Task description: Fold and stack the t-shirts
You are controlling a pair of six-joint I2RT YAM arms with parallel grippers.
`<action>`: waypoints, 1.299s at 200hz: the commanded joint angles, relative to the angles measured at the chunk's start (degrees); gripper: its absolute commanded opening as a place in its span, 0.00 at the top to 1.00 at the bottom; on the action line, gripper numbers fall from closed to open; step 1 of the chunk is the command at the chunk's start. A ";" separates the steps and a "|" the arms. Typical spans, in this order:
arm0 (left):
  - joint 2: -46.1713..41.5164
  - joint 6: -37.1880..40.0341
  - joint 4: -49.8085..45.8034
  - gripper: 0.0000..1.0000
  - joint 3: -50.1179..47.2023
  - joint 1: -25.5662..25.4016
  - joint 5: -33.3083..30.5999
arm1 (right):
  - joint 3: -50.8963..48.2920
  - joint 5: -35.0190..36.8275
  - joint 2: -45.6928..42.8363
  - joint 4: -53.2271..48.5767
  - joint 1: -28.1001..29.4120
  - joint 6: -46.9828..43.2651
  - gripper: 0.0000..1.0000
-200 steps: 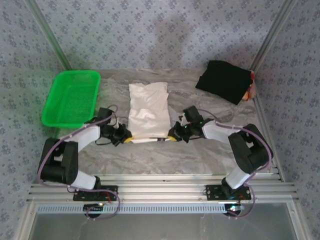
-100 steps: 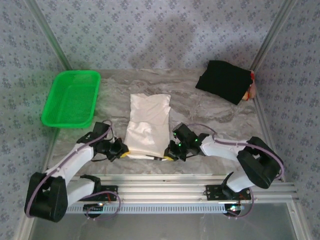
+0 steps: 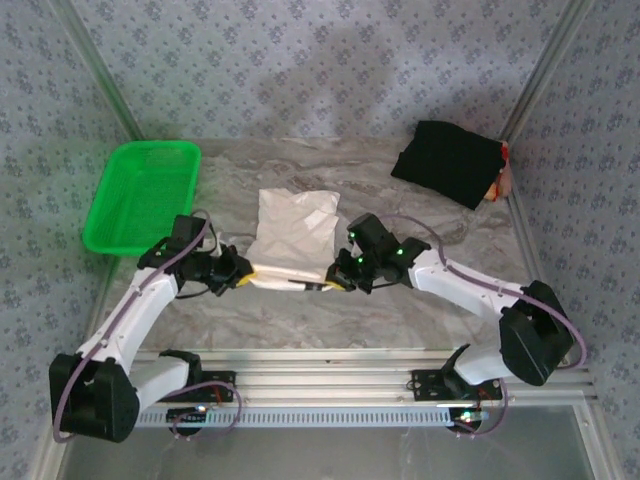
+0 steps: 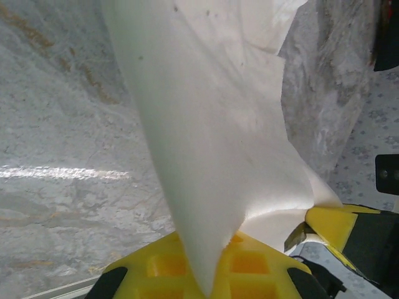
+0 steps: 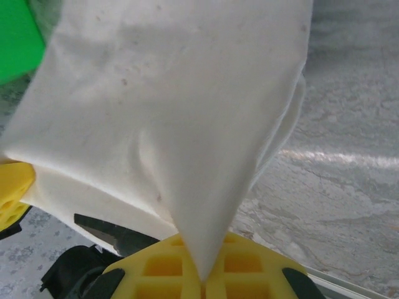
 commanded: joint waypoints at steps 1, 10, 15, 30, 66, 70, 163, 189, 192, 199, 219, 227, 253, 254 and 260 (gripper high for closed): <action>2.52 1.75 -1.12 1.00 3.82 1.89 3.61 | 3.59 -0.23 0.69 -4.40 -1.83 -2.96 1.00; 3.87 1.87 -0.59 1.00 4.58 2.61 4.46 | 4.72 -0.69 1.43 -4.58 -2.77 -3.54 1.00; 4.55 1.81 -0.15 1.00 5.05 3.04 5.01 | 5.49 -1.00 1.95 -4.71 -3.23 -3.97 1.00; 6.80 2.23 -0.09 1.00 6.83 4.04 6.16 | 8.38 -1.77 3.85 -5.90 -4.56 -5.64 1.00; 12.32 3.79 -0.15 1.00 12.46 5.67 8.15 | 16.67 -4.20 9.16 -8.74 -7.73 -9.16 1.00; 12.97 3.92 -0.15 1.00 13.06 5.93 8.32 | 17.43 -4.50 9.66 -8.96 -8.19 -9.50 1.00; 26.43 5.19 2.88 1.00 25.18 9.44 11.67 | 31.22 -9.53 22.02 -13.47 -16.16 -15.58 1.00; 30.97 5.50 3.29 1.00 29.68 9.47 12.31 | 34.19 -10.58 24.99 -13.99 -18.01 -16.21 1.00; 31.34 5.47 3.44 1.00 30.14 9.47 12.49 | 34.45 -10.71 25.28 -14.10 -18.15 -16.34 1.00; 32.25 5.46 3.54 1.00 31.17 9.46 12.51 | 35.16 -10.87 26.10 -14.22 -18.59 -16.54 1.00; 34.95 5.57 3.74 1.00 33.67 9.47 12.54 | 37.23 -11.38 28.14 -14.35 -19.75 -16.95 1.00; 36.12 5.50 4.07 1.00 34.52 9.46 12.71 | 37.95 -11.62 29.14 -14.39 -20.25 -17.01 1.00; 39.78 5.20 4.26 1.00 37.59 9.44 12.90 | 40.72 -12.43 32.21 -14.74 -21.45 -17.53 1.00; 39.89 5.15 4.30 1.00 37.71 9.45 12.86 | 40.84 -12.46 32.31 -14.78 -21.48 -17.58 1.00; 40.66 5.00 4.40 1.00 38.46 9.46 12.89 | 41.33 -12.65 32.95 -14.83 -21.70 -17.76 1.00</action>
